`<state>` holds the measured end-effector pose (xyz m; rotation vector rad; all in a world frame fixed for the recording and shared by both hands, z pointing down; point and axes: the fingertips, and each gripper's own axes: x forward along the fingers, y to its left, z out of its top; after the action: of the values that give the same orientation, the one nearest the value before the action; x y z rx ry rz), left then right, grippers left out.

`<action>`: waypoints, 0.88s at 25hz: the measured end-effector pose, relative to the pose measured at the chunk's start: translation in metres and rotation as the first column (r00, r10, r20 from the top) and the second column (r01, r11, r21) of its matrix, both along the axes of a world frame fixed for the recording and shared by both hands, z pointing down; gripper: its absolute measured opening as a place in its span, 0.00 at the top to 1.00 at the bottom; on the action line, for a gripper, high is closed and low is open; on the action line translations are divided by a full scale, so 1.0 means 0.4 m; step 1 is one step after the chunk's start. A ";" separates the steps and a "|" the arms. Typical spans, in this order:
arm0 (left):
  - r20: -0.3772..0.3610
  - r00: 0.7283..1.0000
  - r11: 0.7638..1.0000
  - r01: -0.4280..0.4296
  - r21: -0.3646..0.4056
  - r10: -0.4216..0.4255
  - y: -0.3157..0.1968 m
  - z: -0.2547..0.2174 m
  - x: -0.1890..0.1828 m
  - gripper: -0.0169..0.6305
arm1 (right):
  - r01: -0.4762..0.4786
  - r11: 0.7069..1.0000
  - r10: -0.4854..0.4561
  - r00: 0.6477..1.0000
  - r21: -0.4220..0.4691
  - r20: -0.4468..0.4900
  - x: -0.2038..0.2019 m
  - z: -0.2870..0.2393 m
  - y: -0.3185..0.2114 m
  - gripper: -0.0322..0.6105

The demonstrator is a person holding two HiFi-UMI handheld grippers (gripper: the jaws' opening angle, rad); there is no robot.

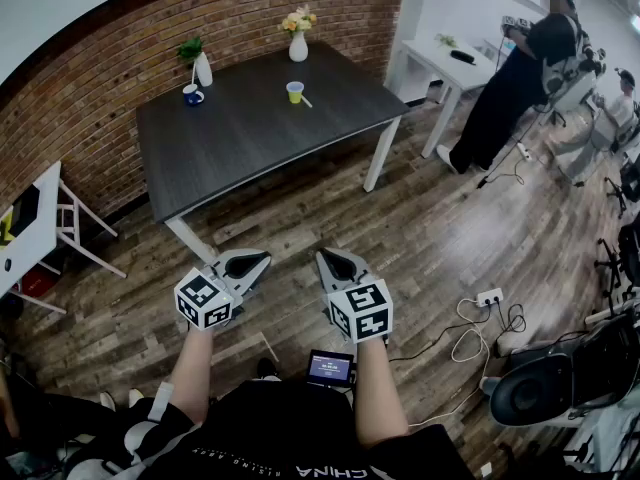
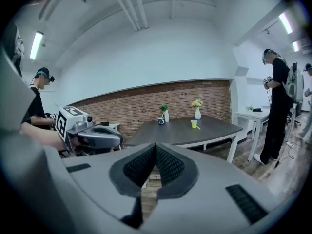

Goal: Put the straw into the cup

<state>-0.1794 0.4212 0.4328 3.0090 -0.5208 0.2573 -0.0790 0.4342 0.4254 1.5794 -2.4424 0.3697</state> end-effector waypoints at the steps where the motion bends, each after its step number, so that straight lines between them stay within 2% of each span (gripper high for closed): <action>1: 0.006 1.000 1.000 -0.003 0.002 0.003 0.004 0.002 0.002 0.97 | 0.006 1.000 -0.006 1.000 -0.001 -0.007 -0.001 0.001 0.003 0.94; 7: 0.016 1.000 1.000 -0.008 0.012 0.008 0.014 0.002 0.012 0.97 | 0.022 1.000 -0.022 0.999 -0.001 -0.028 0.000 0.011 0.020 0.94; 13: 0.031 0.999 0.999 -0.020 0.026 0.019 0.029 0.001 0.026 0.97 | 0.000 1.000 0.000 1.000 0.002 0.018 0.013 0.008 0.031 0.94; 16: 0.039 0.999 0.999 -0.025 0.034 0.023 0.033 0.004 0.024 0.97 | 0.031 0.999 -0.032 0.997 0.015 0.064 -0.005 -0.002 0.039 0.94; 22: 0.035 0.999 0.999 -0.036 0.032 0.034 0.043 0.009 0.031 0.97 | 0.050 0.999 -0.051 0.997 0.011 0.062 -0.014 -0.001 0.045 0.94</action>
<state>-0.1672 0.4383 0.4364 3.0529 -0.4802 0.3070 -0.0846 0.4523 0.4252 1.5288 -2.5293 0.4055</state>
